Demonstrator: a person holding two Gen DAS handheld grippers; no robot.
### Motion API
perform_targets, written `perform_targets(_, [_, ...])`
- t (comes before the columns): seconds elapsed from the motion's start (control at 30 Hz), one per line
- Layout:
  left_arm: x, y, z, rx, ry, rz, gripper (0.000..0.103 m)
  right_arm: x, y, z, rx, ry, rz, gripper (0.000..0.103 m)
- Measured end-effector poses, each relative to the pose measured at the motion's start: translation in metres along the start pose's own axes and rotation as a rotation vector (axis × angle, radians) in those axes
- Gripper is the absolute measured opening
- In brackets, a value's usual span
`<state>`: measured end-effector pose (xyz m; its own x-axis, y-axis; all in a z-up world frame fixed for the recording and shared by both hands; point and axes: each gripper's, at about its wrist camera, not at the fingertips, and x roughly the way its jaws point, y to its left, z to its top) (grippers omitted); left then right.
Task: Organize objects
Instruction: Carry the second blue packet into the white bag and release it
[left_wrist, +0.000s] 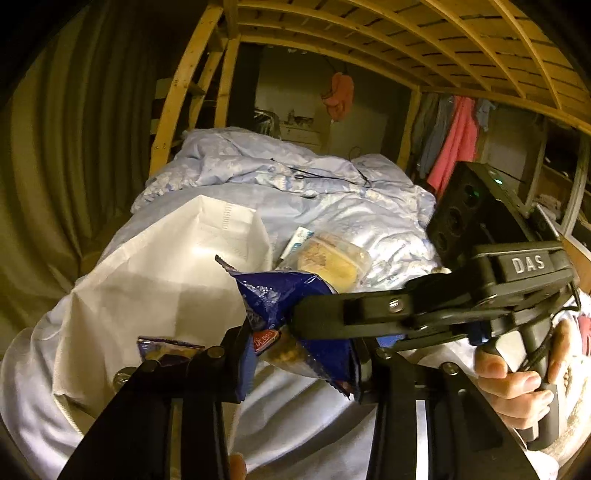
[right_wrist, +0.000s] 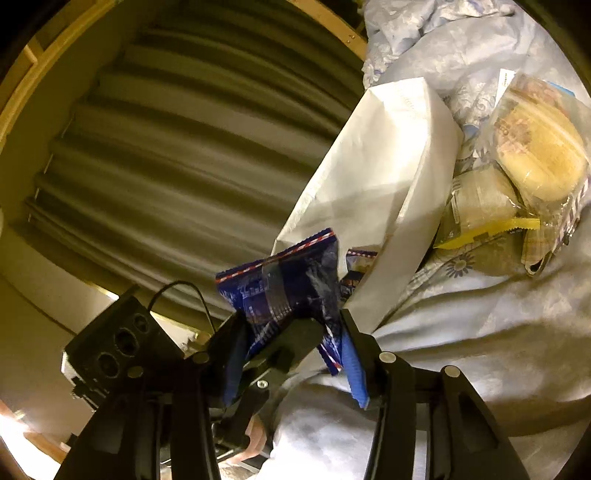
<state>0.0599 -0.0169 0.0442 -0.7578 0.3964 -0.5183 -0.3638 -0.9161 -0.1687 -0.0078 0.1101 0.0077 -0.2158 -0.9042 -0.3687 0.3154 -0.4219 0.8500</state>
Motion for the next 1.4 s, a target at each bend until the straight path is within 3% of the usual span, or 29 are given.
perform_targets(0.17, [-0.009, 0.008, 0.003, 0.016, -0.011, 0.170, 0.039, -0.021, 0.012, -0.002, -0.040, -0.115, -0.079, 0.057])
perform_targets(0.3, [-0.017, 0.020, 0.006, -0.003, -0.002, 0.245, 0.039, -0.034, 0.029, -0.004, -0.180, -0.222, -0.300, 0.060])
perform_targets(0.37, [-0.016, 0.028, 0.007, -0.021, 0.013, 0.282, 0.039, -0.030, 0.032, -0.006, -0.222, -0.226, -0.365, 0.060])
perform_targets(0.5, [-0.009, 0.042, 0.005, -0.059, 0.044, 0.349, 0.039, -0.017, 0.029, -0.002, -0.251, -0.181, -0.412, 0.060])
perform_targets(0.77, [-0.002, 0.065, -0.002, -0.165, 0.135, 0.365, 0.040, -0.015, 0.024, -0.004, -0.242, -0.157, -0.451, 0.060])
perform_targets(0.83, [0.000, 0.068, -0.004, -0.174, 0.150, 0.376, 0.043, -0.016, 0.024, -0.003, -0.243, -0.157, -0.459, 0.060])
perform_targets(0.9, [0.000, 0.068, -0.006, -0.173, 0.158, 0.399, 0.054, -0.015, 0.022, -0.003, -0.245, -0.151, -0.469, 0.060])
perform_targets(1.0, [-0.005, 0.065, -0.004, -0.163, 0.128, 0.405, 0.057, -0.015, 0.022, -0.002, -0.242, -0.150, -0.481, 0.060])
perform_targets(1.23, [-0.025, 0.052, 0.003, -0.128, 0.006, 0.334, 0.060, -0.025, 0.016, 0.002, -0.234, -0.168, -0.510, 0.060])
perform_targets(1.4, [-0.014, 0.034, 0.002, -0.066, 0.022, 0.215, 0.060, -0.032, -0.006, 0.012, -0.179, -0.180, -0.559, 0.060])
